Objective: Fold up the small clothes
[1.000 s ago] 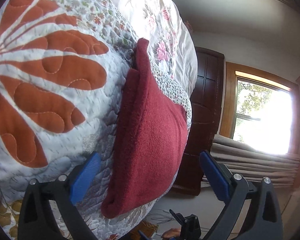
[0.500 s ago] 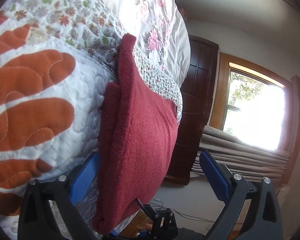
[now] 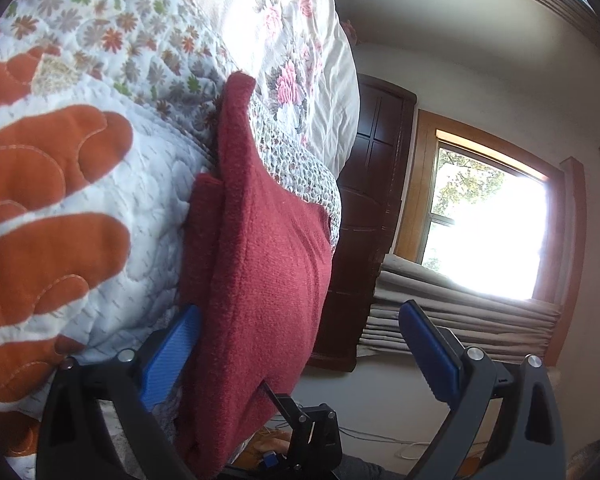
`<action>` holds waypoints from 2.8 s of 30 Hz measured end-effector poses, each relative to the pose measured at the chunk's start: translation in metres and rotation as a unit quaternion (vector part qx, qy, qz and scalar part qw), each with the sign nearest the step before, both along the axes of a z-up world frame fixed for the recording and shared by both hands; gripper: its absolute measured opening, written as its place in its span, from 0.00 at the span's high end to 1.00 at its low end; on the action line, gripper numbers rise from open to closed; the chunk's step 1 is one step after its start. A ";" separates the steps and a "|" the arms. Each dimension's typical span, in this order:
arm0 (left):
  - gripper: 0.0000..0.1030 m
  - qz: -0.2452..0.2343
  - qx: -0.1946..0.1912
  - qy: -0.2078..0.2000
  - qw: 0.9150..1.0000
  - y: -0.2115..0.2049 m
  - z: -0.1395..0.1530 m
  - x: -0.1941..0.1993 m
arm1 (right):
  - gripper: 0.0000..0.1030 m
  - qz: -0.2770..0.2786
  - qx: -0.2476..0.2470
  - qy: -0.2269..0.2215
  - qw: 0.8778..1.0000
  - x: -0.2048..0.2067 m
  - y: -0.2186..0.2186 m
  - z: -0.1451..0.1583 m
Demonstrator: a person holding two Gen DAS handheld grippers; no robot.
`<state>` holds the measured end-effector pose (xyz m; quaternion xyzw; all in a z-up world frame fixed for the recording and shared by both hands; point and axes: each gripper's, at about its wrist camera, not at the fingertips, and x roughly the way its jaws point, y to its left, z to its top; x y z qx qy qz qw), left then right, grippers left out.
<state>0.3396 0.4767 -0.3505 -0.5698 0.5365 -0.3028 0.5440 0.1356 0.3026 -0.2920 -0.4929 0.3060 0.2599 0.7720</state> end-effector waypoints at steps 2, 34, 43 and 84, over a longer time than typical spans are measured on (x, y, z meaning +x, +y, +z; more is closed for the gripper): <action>0.04 -0.002 0.000 0.003 1.000 0.003 -0.002 0.000 | 0.30 -0.002 0.000 0.005 1.000 0.011 0.002 0.001; 0.04 -0.047 0.032 0.057 0.997 -0.022 0.004 0.001 | 0.82 -0.139 0.236 0.141 0.951 0.098 -0.052 0.085; 0.63 -0.056 0.086 0.031 0.994 -0.041 0.031 0.012 | 0.82 -0.131 0.231 0.120 0.957 0.084 -0.057 0.095; 0.80 -0.106 0.248 -0.075 0.960 -0.212 0.230 0.040 | 0.83 -0.182 0.395 0.084 0.897 0.085 -0.208 0.187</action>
